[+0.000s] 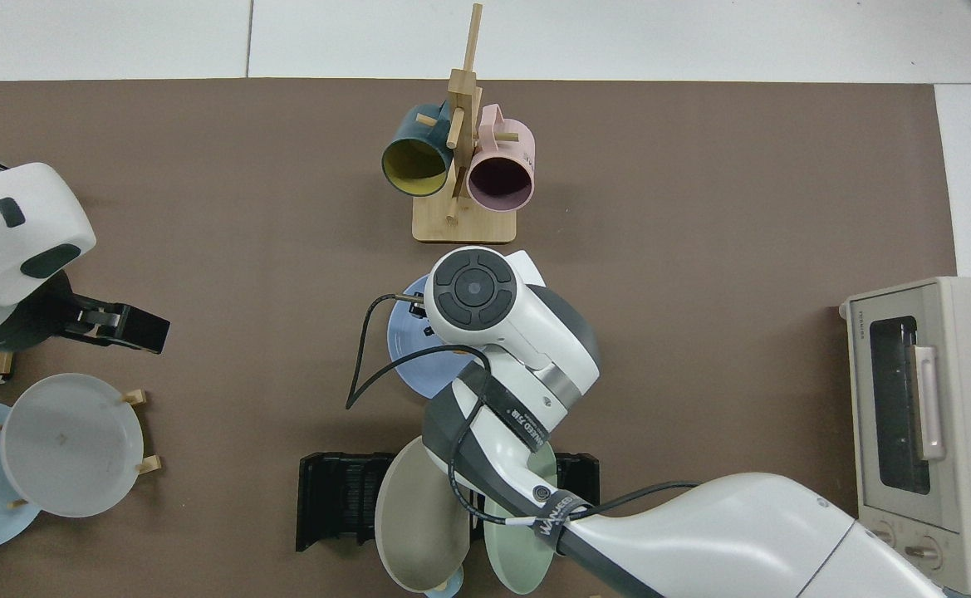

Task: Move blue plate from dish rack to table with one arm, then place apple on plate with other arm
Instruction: 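Lower the apple onto the blue plate and open the right gripper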

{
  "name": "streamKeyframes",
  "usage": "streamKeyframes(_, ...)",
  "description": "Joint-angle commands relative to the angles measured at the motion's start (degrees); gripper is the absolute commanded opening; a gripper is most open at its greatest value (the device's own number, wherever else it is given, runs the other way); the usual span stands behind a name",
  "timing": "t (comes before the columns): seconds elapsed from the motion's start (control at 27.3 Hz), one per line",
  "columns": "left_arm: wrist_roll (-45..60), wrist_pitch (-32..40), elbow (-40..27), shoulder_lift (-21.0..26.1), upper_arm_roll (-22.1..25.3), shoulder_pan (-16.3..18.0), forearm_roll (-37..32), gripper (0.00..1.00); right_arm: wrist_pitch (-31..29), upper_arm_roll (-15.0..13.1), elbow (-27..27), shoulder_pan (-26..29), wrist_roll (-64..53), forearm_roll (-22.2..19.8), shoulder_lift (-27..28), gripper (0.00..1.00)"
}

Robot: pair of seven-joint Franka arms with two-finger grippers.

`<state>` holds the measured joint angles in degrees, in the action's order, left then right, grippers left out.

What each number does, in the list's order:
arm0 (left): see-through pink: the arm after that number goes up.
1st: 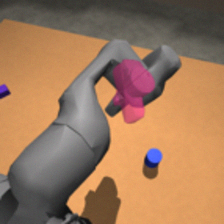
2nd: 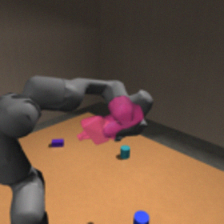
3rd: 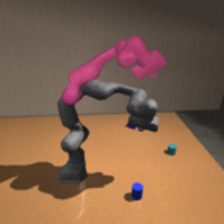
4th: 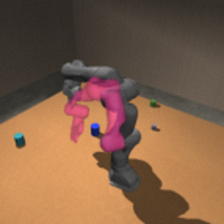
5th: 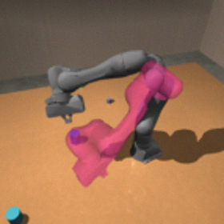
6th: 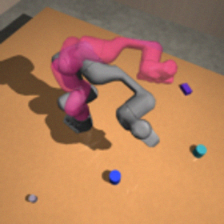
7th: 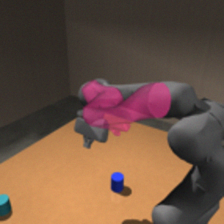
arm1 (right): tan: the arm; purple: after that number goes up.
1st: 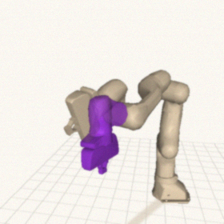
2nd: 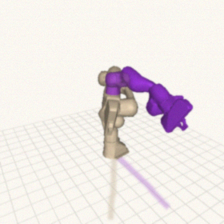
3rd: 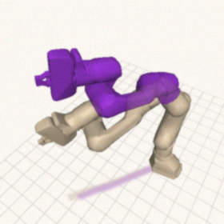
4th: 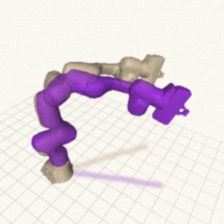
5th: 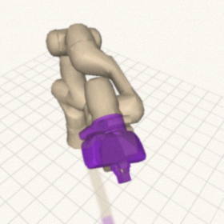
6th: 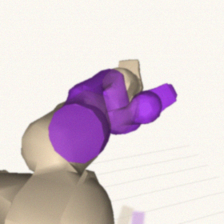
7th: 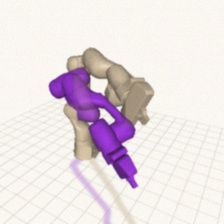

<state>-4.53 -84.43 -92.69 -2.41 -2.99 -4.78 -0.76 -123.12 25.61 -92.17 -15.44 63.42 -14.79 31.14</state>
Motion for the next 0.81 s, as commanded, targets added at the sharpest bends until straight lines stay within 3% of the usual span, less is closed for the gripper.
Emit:
streamKeyframes(0.0,-0.57,0.23,-0.47,-1.01,0.09,0.21,-0.73,1.00,-3.00,0.41,0.50,-0.47,2.32,-2.26,2.34,0.00)
streamKeyframes(0.37,-0.92,-0.38,-0.47,-1.63,1.06,0.21,-0.47,1.00,-4.40,0.41,0.06,-1.09,2.59,-3.14,3.57,0.00)
streamKeyframes(0.48,-0.75,-0.82,-0.47,-1.37,1.67,0.64,2.86,1.00,-4.58,0.41,0.06,-0.82,2.50,-3.14,3.75,0.01)
streamKeyframes(0.59,-0.75,-1.00,-0.39,-1.19,2.55,1.52,4.63,1.00,-4.14,0.41,0.06,-0.47,2.41,-3.23,3.75,0.46)
streamKeyframes(0.7,-0.92,-1.08,0.05,-0.93,2.11,1.52,4.45,1.00,-3.62,0.41,0.15,-0.56,2.50,-3.23,3.66,0.75)
streamKeyframes(0.73,-0.92,-1.08,0.14,-0.93,2.11,1.61,4.45,1.00,-3.44,0.41,0.32,-0.65,2.50,-3.23,3.58,0.91)
streamKeyframes(0.77,-1.01,-1.08,0.14,-0.93,2.11,1.61,4.45,1.00,-3.26,0.41,0.41,-0.47,2.41,-3.31,3.49,1.00)
